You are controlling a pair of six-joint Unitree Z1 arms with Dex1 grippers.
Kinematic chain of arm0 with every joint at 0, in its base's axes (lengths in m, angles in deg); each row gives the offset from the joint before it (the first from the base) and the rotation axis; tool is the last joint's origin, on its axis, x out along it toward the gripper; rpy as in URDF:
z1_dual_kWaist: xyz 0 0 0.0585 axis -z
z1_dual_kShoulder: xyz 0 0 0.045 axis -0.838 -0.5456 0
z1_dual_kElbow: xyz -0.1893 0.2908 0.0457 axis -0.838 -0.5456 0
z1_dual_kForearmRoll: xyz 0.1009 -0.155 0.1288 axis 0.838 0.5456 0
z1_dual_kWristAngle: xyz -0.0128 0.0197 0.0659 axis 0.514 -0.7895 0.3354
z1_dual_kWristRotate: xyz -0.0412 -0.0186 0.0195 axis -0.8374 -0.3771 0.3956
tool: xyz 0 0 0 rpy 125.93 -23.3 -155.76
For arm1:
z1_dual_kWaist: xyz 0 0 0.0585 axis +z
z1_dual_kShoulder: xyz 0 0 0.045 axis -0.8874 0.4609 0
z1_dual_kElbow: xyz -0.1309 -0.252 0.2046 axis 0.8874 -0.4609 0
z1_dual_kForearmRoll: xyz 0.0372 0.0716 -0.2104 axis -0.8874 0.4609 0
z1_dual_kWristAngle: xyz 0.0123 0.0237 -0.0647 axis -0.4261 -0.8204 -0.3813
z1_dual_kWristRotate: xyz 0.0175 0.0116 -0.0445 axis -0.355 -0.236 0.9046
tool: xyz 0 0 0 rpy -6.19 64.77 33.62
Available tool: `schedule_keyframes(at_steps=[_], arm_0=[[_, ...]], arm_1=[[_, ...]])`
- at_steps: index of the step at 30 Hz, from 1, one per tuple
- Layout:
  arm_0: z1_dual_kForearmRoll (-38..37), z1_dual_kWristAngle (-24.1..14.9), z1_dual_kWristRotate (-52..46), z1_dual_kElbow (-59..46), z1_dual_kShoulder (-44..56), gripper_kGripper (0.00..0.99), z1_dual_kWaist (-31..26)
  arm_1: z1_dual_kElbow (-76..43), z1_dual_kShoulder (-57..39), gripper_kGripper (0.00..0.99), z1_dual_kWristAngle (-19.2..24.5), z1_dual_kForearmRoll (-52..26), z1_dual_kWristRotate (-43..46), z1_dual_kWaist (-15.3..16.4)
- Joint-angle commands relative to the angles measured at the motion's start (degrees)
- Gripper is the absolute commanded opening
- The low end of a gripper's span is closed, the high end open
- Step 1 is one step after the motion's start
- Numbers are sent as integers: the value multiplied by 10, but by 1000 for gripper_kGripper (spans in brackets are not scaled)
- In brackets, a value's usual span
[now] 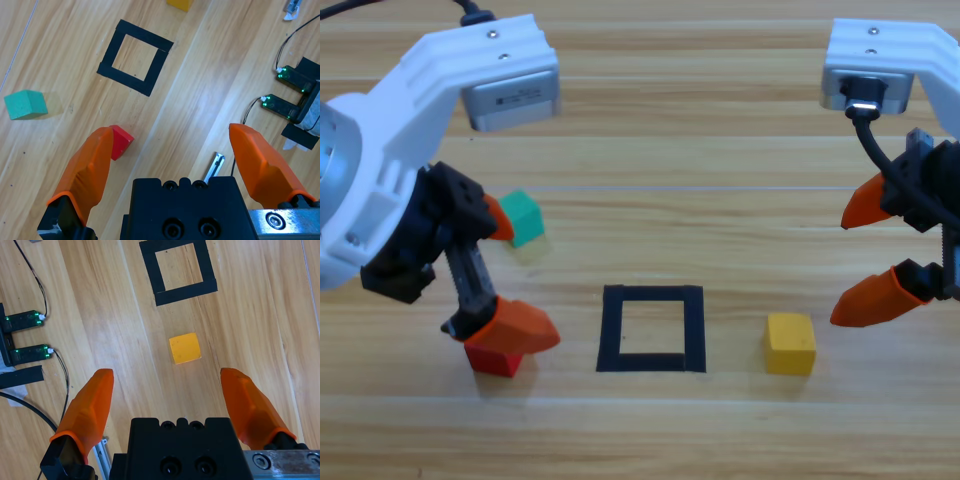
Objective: Stack the blocks in the rectangular block: red at the bottom, yellow in the middle, green on top
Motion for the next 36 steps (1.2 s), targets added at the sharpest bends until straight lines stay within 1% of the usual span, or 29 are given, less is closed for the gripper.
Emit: schedule_keyframes(at_steps=[1, 10, 13, 14, 16, 20, 22, 23, 24, 25, 26, 27, 30, 32, 34, 36], arm_0=[[3, -10, -7, -10, -2, 990, 9], [5, -10, -10, -13, 11, 990, 9], [6, -17, -13, -13, 11, 990, 9], [6, -17, -17, -14, 10, 990, 9], [7, -26, -35, -15, 8, 990, 9], [11, -83, -130, -15, -13, 990, 4], [12, -94, -180, -15, -33, 990, -12], [14, -94, -200, -15, -43, 990, -19], [17, -95, -227, -14, -55, 990, -26], [23, -96, -254, -10, -69, 990, -32], [33, -97, -276, -6, -82, 990, -38], [43, -97, -300, -2, -97, 990, -47], [53, -97, -350, -4, -130, 990, -62], [58, -97, -373, -5, -149, 990, -71], [58, -95, -380, -8, -161, 990, -78], [58, -90, -386, -11, -170, 990, -85]], arm_1=[[-8, 14, 939, 0, 4, -1, 15], [-5, 13, 939, 1, 2, -8, 15], [-6, 12, 939, 4, -9, -31, 15], [-4, 12, 939, 12, -13, -45, 15], [-1, 17, 939, 51, -30, -81, 13], [6, 27, 940, 96, -77, -174, 5], [22, 37, 951, 117, -80, -227, 5], [25, 40, 963, 141, -89, -261, 5], [28, 43, 974, 188, -99, -313, 5], [31, 45, 974, 221, -104, -349, 6], [32, 48, 974, 236, -106, -369, 7], [34, 52, 974, 237, -109, -388, 7], [36, 69, 974, 236, -109, -398, 7], [43, 92, 976, 237, -100, -428, 7], [50, 113, 985, 236, -96, -444, 7], [73, 142, 986, 236, -70, -457, 3]])
